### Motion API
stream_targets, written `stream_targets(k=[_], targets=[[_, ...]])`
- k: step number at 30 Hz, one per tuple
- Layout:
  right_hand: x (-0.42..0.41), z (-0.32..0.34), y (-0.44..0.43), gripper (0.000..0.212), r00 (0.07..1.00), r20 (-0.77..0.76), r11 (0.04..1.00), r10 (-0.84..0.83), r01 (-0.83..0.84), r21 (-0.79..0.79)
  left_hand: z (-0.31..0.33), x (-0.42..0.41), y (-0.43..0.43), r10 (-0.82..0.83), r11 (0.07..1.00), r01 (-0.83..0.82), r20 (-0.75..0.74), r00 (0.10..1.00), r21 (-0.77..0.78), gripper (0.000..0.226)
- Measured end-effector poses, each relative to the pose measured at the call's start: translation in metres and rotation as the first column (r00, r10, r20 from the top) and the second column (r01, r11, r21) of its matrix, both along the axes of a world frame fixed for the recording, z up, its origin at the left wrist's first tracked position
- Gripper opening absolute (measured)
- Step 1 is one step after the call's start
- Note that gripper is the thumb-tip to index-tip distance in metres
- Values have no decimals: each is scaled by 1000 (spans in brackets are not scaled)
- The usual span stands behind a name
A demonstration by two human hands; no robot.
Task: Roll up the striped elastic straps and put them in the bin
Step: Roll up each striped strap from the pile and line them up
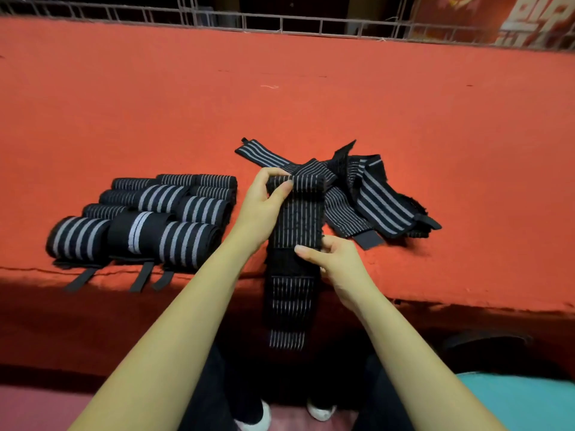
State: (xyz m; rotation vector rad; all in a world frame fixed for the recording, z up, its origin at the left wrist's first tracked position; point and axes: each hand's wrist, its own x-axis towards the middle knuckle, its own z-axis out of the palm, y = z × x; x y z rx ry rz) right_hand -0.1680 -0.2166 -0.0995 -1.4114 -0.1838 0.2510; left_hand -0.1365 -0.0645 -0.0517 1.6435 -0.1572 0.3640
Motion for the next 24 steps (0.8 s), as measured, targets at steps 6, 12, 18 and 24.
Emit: stream_targets(k=[6, 12, 18, 24], targets=[[-10, 13, -5, 8, 999, -7, 997, 32, -32, -66, 12, -14, 1, 47, 998, -46, 23, 999, -34, 17], [-18, 18, -6, 36, 999, 37, 986, -14, 20, -165, 25, -19, 3, 77, 994, -74, 46, 996, -75, 15], [-31, -3, -4, 38, 995, 96, 963, 6, 20, -268, 25, -20, 4, 115, 992, -113, 42, 993, -51, 9], [-18, 2, -2, 39, 987, 162, 985, 12, 16, -173, 27, -18, -5, 80, 996, -78, 45, 996, -51, 11]])
